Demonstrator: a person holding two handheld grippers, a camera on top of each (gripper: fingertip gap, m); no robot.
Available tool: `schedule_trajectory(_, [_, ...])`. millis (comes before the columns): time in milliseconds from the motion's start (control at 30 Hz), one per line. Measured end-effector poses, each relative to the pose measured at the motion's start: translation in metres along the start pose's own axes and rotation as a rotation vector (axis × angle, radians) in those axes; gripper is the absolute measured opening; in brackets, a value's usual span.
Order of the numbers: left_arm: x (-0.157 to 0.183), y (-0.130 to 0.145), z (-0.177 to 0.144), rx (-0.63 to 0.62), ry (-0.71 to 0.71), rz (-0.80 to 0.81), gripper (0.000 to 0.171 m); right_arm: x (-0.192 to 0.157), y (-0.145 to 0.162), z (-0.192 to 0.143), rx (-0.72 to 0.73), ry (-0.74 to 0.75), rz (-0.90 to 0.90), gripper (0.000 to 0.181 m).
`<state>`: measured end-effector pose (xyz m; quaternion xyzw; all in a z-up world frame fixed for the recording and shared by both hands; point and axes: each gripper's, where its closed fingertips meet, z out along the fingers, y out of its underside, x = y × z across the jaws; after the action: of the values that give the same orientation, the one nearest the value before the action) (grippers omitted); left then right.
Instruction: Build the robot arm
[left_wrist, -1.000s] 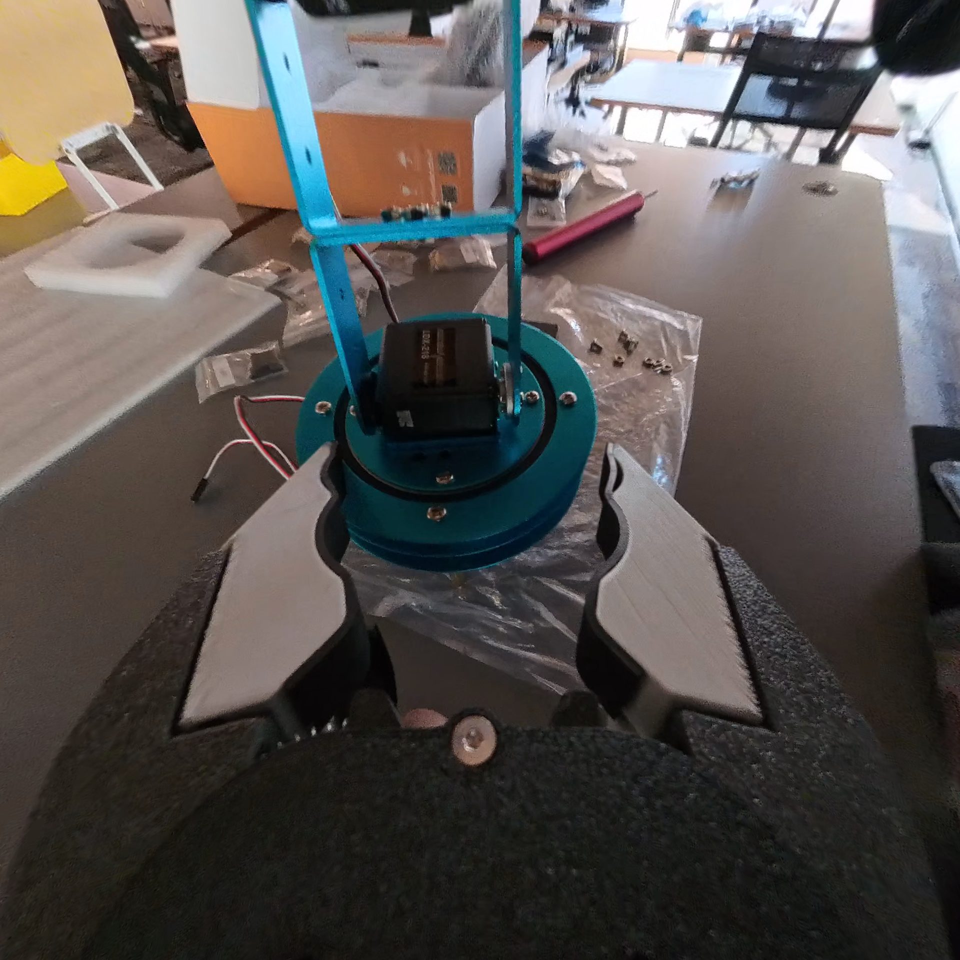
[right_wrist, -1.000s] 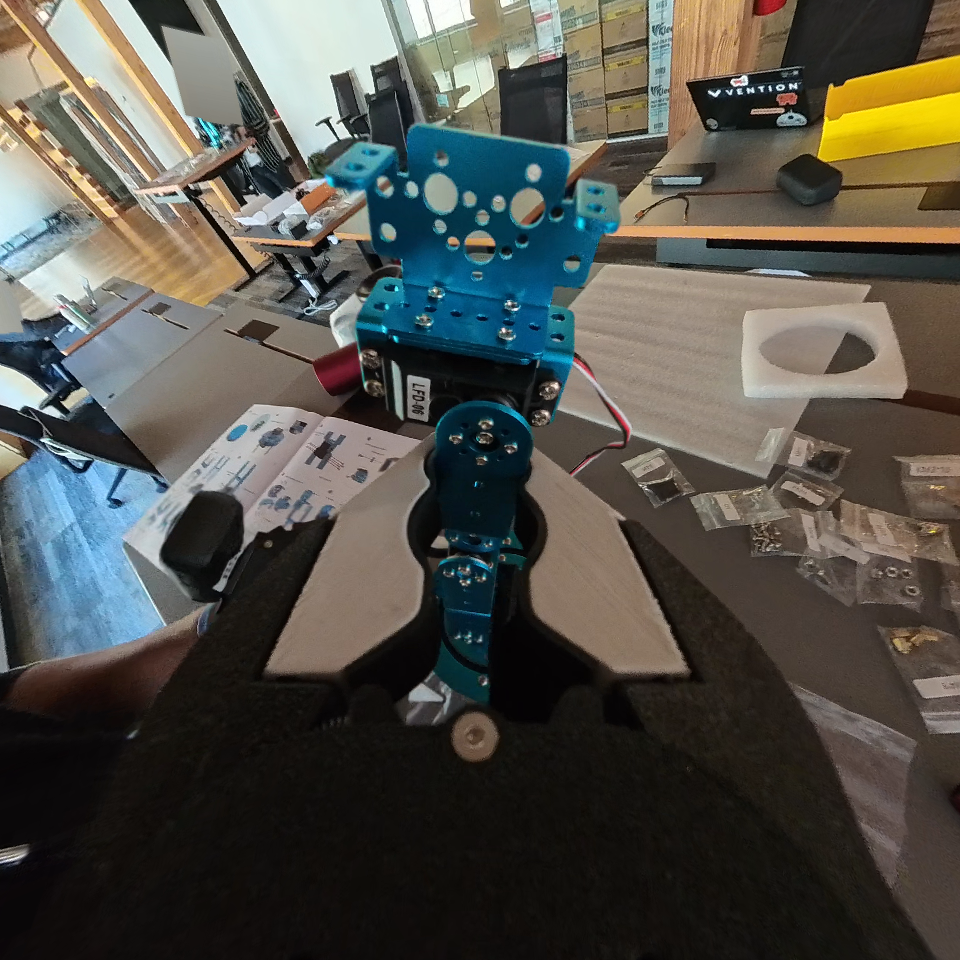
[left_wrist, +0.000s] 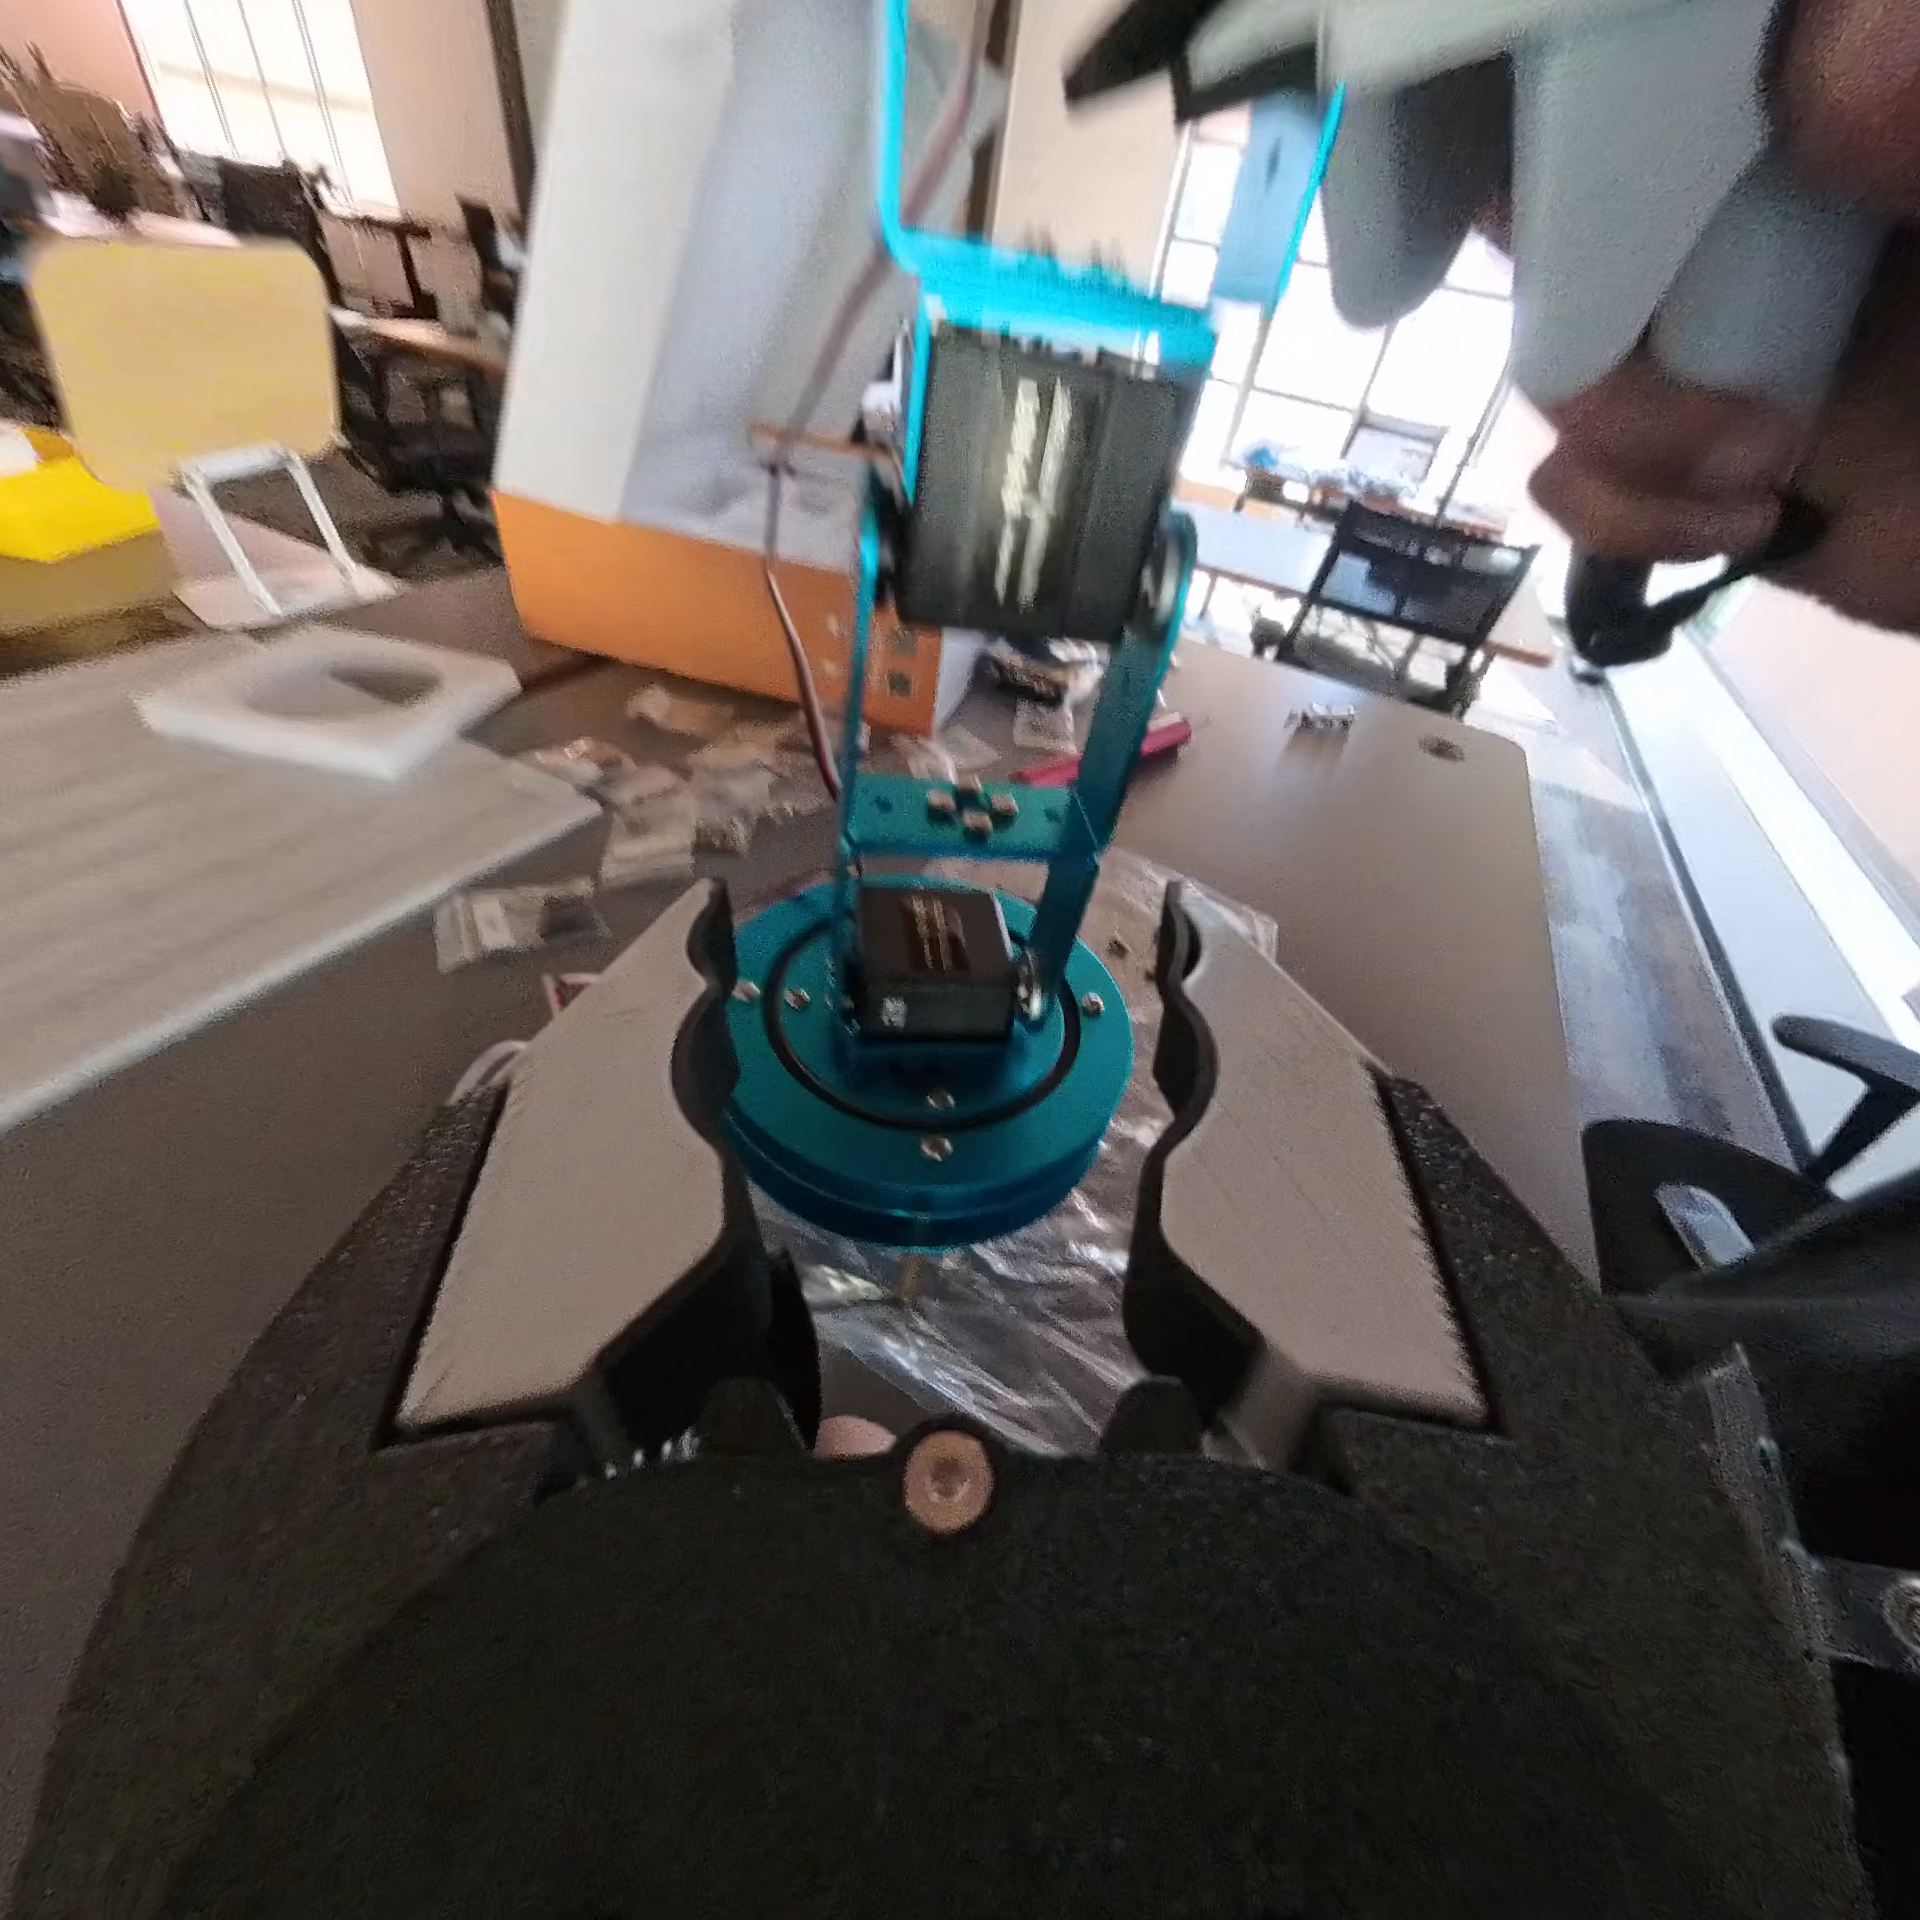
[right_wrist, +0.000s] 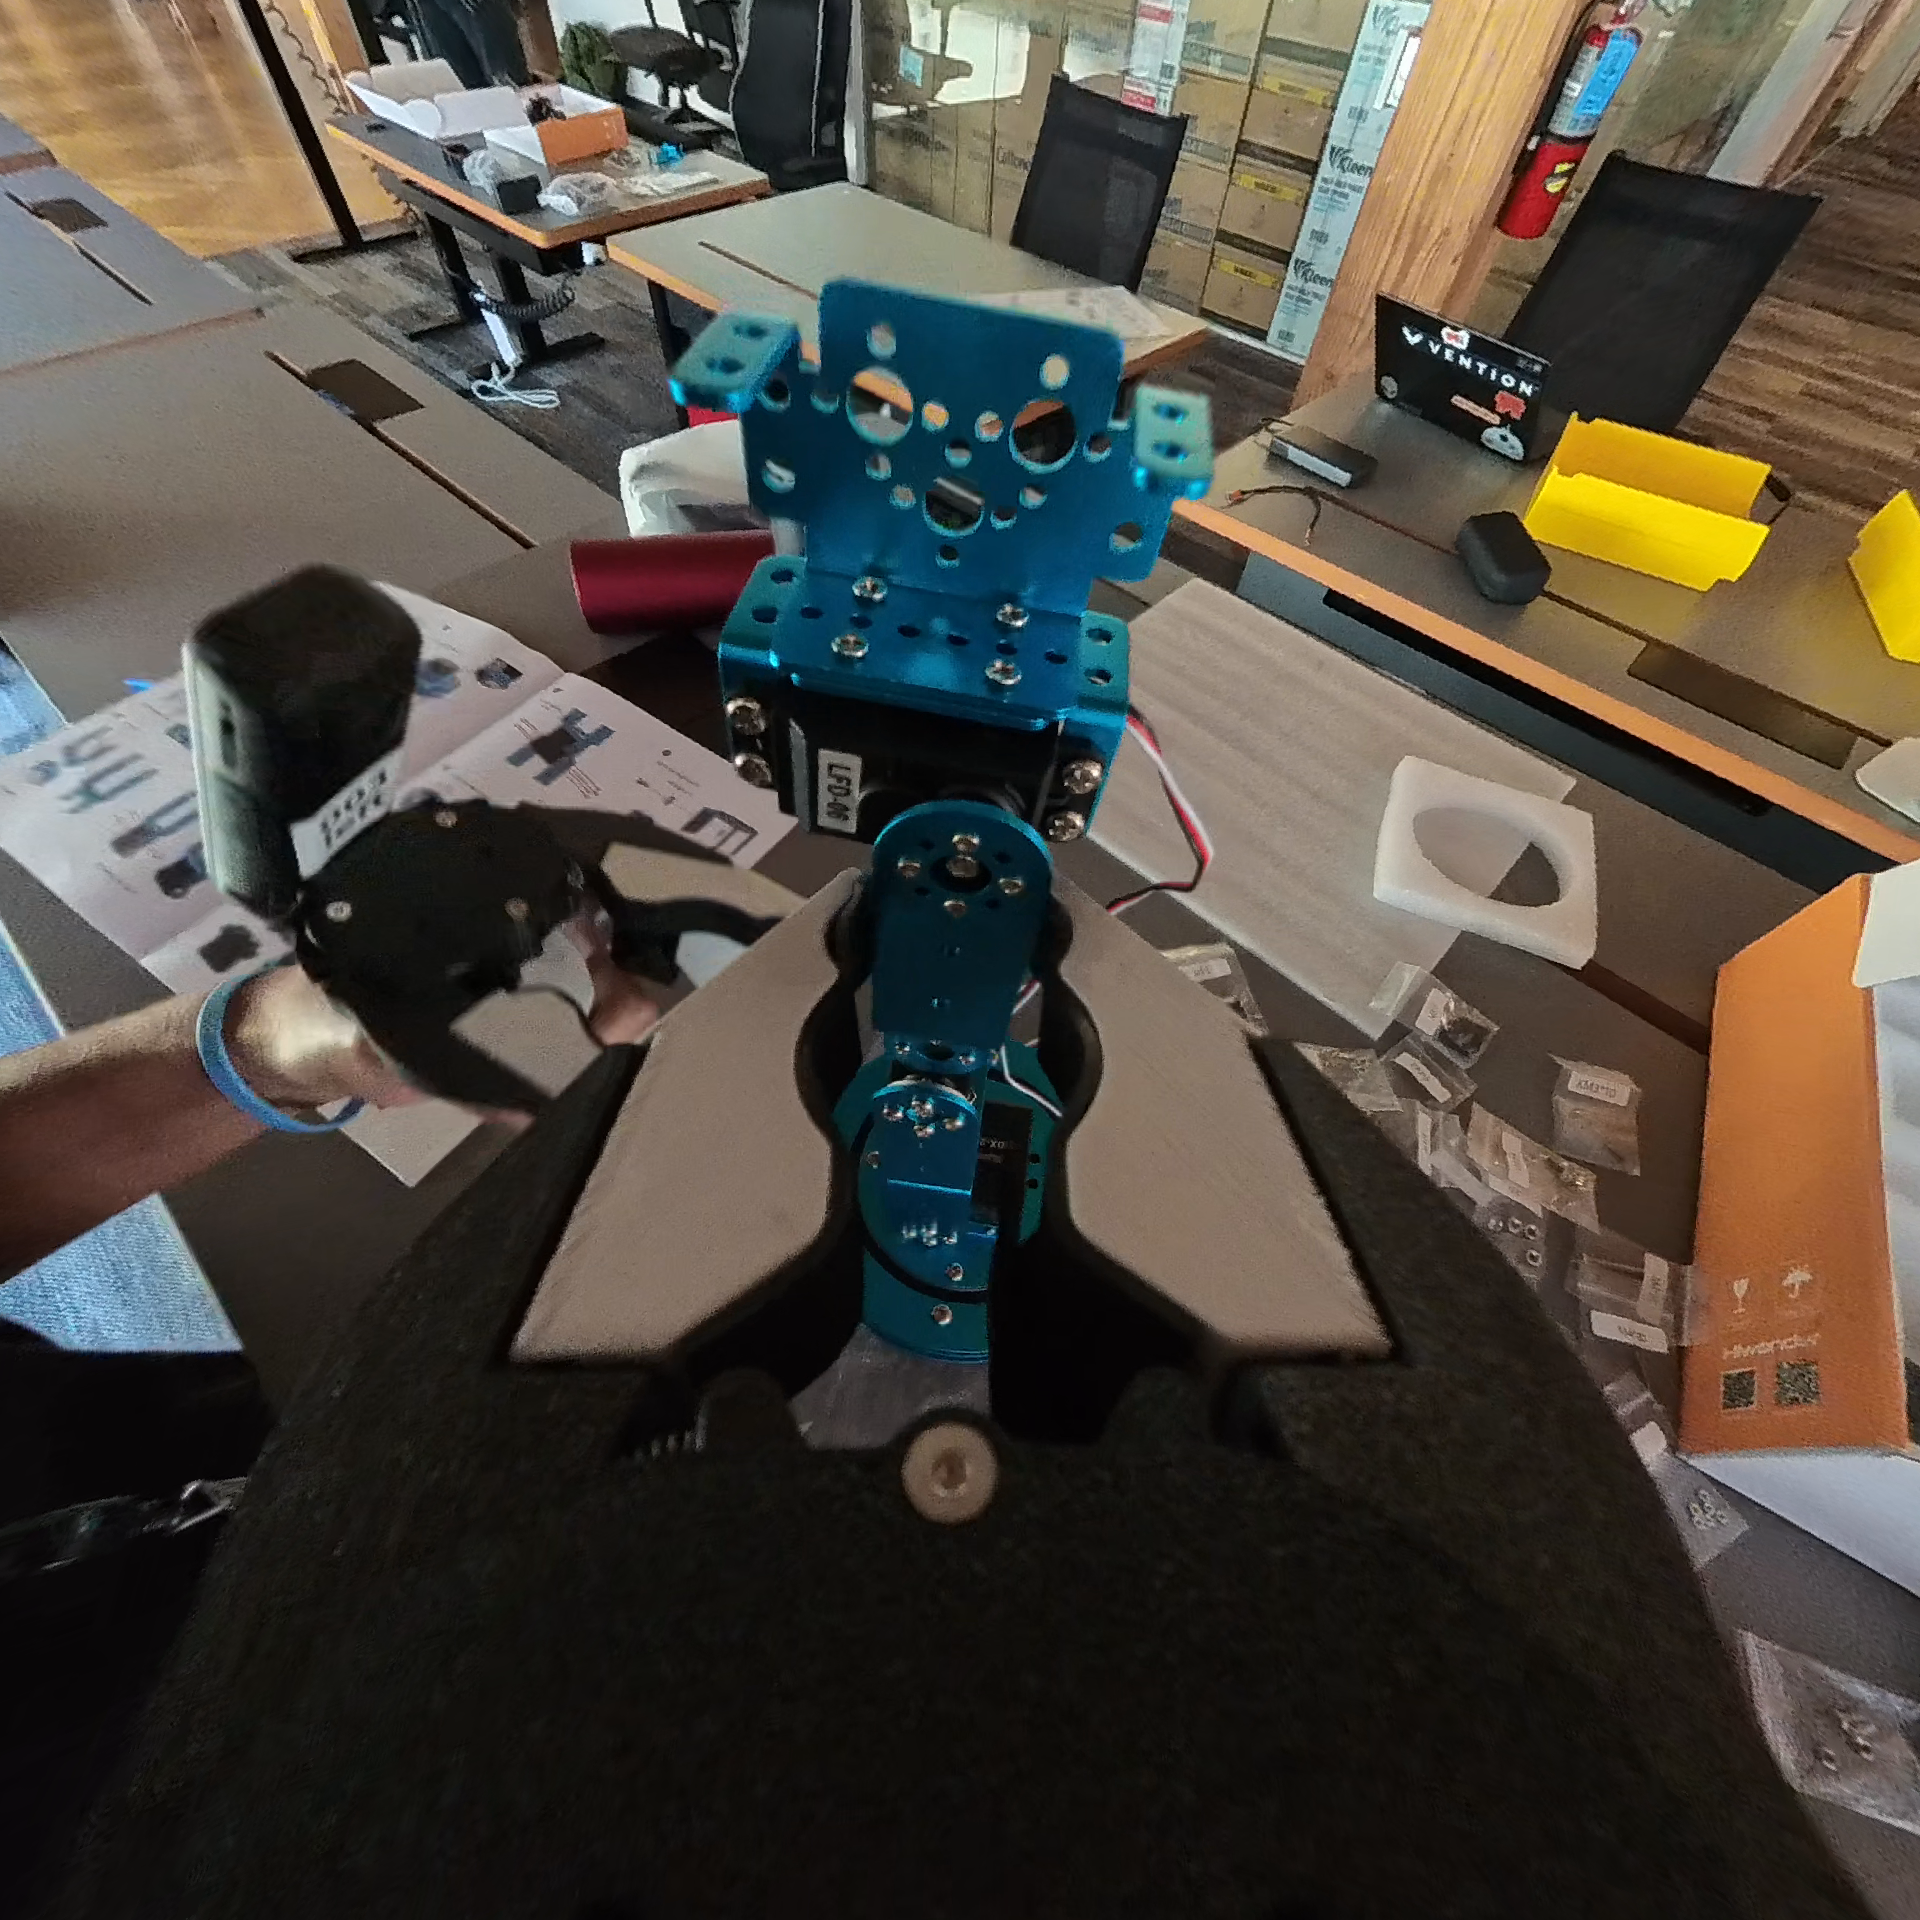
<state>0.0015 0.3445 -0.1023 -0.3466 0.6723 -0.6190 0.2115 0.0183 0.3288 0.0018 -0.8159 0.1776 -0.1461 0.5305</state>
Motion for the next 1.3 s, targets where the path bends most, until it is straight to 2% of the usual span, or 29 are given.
schedule_trajectory(167, [0.000, -0.040, -0.012, 0.114, -0.042, 0.107, 0.074, -0.004, -0.004, -0.017, -0.008, -0.110, -0.020, 0.034])
schedule_trajectory(267, [0.017, -0.037, -0.009, 0.138, -0.013, 0.053, 0.091, -0.004, -0.007, -0.040, 0.024, -0.274, -0.012, 0.041])
schedule_trajectory(333, [0.020, -0.032, -0.004, 0.162, -0.049, 0.069, 0.107, -0.003, 0.002, -0.048, 0.031, -0.437, -0.005, 0.061])
schedule_trajectory(400, [0.020, -0.028, 0.004, 0.166, -0.080, 0.057, 0.107, 0.007, 0.017, -0.041, 0.040, -0.567, -0.021, 0.071])
schedule_trajectory(467, [0.019, -0.026, 0.018, 0.151, -0.077, 0.024, 0.111, 0.018, 0.030, -0.021, 0.038, -0.642, -0.069, 0.064])
schedule_trajectory(533, [0.015, -0.028, 0.030, 0.135, -0.109, 0.043, 0.111, 0.011, 0.030, -0.007, 0.058, -0.761, -0.106, 0.066])
schedule_trajectory(667, [0.010, -0.045, 0.042, 0.133, -0.166, 0.064, 0.107, -0.012, 0.012, -0.001, 0.119, -0.988, -0.147, 0.073])
schedule_trajectory(767, [0.010, -0.056, 0.043, 0.134, -0.189, 0.074, 0.092, -0.012, 0.000, 0.002, 0.136, -1.051, -0.197, 0.078])
schedule_trajectory(933, [0.005, -0.057, 0.043, 0.072, -0.211, 0.059, 0.068, -0.009, -0.007, 0.016, 0.096, -1.175, -0.231, 0.096])
schedule_trajectory(1000, [0.004, -0.056, 0.043, 0.056, -0.213, 0.052, 0.068, -0.017, -0.007, 0.013, 0.094, -1.267, -0.251, 0.096])
schedule_trajectory(1067, [0.004, -0.057, 0.043, 0.066, -0.220, 0.050, 0.068, -0.028, -0.004, 0.009, 0.081, -1.373, -0.258, 0.087])
schedule_trajectory(1133, [0.003, -0.057, 0.040, 0.100, -0.213, 0.045, 0.067, -0.036, -0.002, 0.000, 0.072, -1.467, -0.250, 0.069])
schedule_trajectory(1300, [0.005, -0.057, 0.039, 0.135, -0.188, 0.068, 0.067, -0.036, -0.004, 0.000, 0.177, -1.447, -0.233, 0.066])
